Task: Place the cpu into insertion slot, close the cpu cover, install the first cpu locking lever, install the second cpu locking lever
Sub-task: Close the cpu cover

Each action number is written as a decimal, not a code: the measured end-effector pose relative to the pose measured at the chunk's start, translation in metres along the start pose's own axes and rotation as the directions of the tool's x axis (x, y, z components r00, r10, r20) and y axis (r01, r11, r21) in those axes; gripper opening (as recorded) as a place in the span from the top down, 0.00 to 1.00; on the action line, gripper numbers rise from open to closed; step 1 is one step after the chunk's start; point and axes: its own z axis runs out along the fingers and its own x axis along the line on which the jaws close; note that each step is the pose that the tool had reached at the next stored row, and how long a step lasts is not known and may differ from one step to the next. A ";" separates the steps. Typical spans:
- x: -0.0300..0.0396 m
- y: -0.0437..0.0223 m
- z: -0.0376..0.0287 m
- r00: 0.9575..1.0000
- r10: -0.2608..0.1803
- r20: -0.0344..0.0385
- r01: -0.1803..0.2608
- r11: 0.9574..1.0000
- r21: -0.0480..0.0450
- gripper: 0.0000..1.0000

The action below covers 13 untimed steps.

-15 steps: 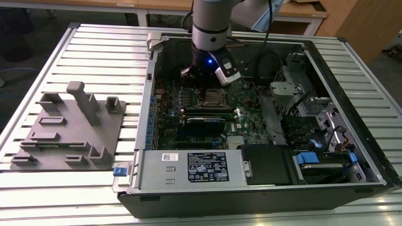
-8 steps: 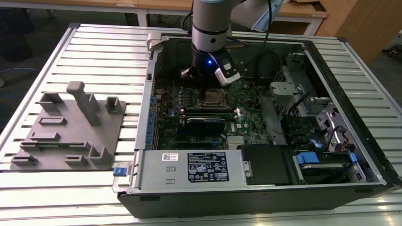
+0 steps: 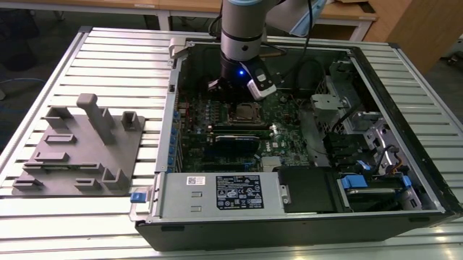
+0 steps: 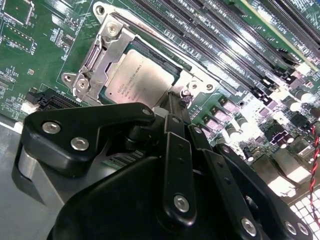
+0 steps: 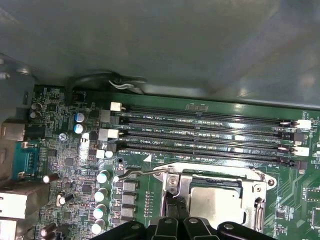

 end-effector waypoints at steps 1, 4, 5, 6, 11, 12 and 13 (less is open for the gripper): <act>0.0000 0.0001 0.0001 1.000 0.000 0.000 0.000 1.000 -0.001 0.90; -0.0001 0.0001 0.0002 1.000 0.000 0.000 0.000 1.000 -0.001 0.90; -0.0001 0.0001 0.0002 1.000 0.000 0.000 0.000 1.000 -0.001 0.90; -0.0001 0.0001 0.0001 1.000 0.000 0.001 0.000 1.000 -0.001 0.90; -0.0001 0.0001 -0.0042 1.000 0.000 0.000 0.000 1.000 -0.001 0.90; -0.0001 0.0002 -0.0058 1.000 0.000 0.001 0.000 1.000 -0.001 0.90; -0.0001 0.0001 -0.0076 1.000 0.000 0.000 0.000 1.000 -0.001 0.90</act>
